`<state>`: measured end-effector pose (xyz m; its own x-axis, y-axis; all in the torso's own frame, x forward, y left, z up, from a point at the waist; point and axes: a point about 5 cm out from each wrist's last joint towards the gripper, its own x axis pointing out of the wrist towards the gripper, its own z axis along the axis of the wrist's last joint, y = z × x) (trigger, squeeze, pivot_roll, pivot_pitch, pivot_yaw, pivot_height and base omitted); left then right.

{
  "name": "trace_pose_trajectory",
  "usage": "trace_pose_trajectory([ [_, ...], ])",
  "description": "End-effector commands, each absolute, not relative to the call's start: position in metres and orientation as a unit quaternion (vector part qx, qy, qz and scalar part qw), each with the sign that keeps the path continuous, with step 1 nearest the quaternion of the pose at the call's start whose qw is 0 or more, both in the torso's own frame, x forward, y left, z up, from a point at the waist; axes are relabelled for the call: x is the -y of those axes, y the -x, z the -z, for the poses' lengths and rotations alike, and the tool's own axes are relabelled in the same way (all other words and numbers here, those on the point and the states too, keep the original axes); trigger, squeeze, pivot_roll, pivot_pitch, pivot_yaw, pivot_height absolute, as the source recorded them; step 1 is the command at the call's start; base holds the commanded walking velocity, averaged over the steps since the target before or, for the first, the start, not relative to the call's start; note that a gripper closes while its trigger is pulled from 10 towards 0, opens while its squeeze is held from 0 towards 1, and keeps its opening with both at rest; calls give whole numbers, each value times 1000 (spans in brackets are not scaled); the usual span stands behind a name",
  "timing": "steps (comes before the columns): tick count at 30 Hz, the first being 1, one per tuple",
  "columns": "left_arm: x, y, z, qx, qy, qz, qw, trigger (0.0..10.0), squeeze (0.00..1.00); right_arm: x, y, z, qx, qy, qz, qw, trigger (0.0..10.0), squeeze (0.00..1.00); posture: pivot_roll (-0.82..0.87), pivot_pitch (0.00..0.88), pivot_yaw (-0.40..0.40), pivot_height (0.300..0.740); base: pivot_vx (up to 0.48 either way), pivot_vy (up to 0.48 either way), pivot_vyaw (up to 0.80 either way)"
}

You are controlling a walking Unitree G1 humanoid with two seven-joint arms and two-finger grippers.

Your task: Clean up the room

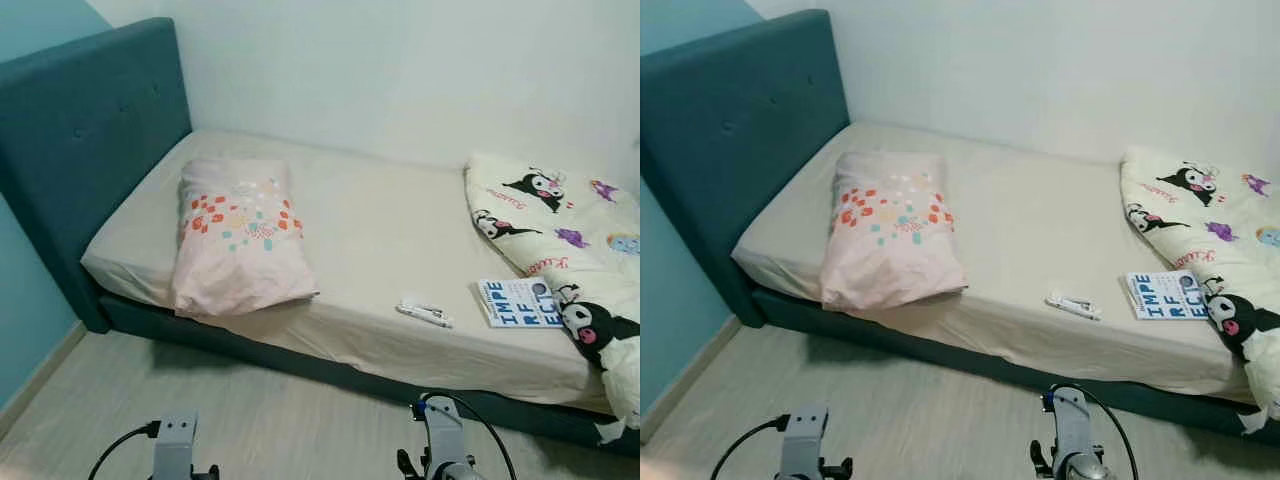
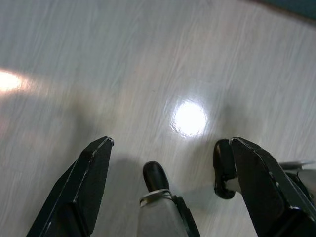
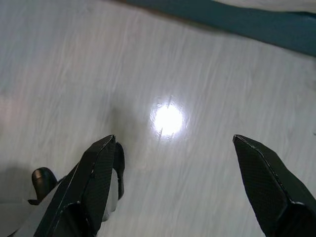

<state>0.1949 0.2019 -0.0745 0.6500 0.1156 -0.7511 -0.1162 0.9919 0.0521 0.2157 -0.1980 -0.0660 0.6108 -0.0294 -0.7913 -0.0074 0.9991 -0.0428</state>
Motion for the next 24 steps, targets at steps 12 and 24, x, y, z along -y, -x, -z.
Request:
trace_pose_trajectory([
  [12, -200, -225, 56, -360, 24, -67, 930, 10000, 0, 190, -236, 54, -405, 26, -14, 914, 10000, 0, -37, 0, -77, 740, 397, 0, 0],
  [24, -201, -263, 27, -277, 51, -66, 957, 10000, 0, 189, -273, 25, -330, -4, -10, 944, 10000, 0, -39, 0, -73, 740, 404, 0, 0],
])
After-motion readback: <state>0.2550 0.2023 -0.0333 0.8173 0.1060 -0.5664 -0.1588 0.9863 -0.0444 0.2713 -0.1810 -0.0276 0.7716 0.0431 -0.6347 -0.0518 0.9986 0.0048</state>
